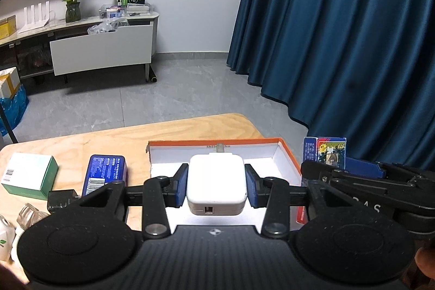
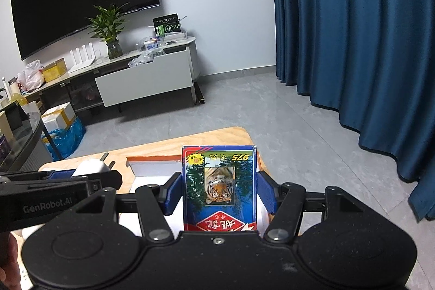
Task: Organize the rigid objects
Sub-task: 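Carry the charger cube and card box over the white box lid with both grippers, then lower and release the charger cube and card box into the lid with both grippers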
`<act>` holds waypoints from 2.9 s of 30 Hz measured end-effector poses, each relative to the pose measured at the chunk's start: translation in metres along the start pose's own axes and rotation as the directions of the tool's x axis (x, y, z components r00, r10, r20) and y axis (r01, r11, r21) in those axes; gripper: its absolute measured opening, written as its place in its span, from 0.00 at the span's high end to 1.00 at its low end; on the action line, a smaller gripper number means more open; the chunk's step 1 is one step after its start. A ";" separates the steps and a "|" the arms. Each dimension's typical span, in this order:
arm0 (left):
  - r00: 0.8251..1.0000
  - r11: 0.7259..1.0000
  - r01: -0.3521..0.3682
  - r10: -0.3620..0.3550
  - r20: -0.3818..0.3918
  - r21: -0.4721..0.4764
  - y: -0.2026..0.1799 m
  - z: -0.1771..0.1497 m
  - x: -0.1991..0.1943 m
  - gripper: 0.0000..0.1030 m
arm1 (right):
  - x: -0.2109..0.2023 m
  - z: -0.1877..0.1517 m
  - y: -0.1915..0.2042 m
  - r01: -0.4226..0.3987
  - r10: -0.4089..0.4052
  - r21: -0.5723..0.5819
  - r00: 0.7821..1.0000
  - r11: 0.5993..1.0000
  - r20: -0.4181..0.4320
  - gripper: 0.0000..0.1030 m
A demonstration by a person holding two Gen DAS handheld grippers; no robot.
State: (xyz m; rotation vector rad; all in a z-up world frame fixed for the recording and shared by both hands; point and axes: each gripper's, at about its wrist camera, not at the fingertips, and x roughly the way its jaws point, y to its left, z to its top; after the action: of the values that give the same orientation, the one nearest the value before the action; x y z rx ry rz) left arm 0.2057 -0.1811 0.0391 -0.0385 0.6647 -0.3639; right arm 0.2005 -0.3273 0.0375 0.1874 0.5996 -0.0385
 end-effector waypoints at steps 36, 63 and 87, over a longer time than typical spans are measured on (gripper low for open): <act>1.000 1.000 -0.022 0.022 -0.015 -0.010 -0.005 -0.008 0.005 0.59 | 0.022 -0.004 0.005 0.035 -0.036 -0.013 0.999 0.999 -0.040 0.31; 0.999 1.000 -0.023 0.023 -0.031 -0.018 -0.001 -0.011 0.013 0.59 | 0.031 -0.005 0.008 0.049 -0.050 -0.017 0.996 0.999 -0.069 0.31; 0.999 0.999 -0.023 0.021 -0.050 -0.041 0.005 -0.014 0.024 0.59 | 0.070 -0.005 0.012 0.061 -0.067 -0.052 0.990 0.997 -0.123 0.31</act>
State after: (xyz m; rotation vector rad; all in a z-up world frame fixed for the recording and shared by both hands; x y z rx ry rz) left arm 0.2165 -0.1831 0.0128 -0.0617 0.7213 -0.3308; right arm 0.2570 -0.3135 -0.0038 0.1240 0.7305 -0.0748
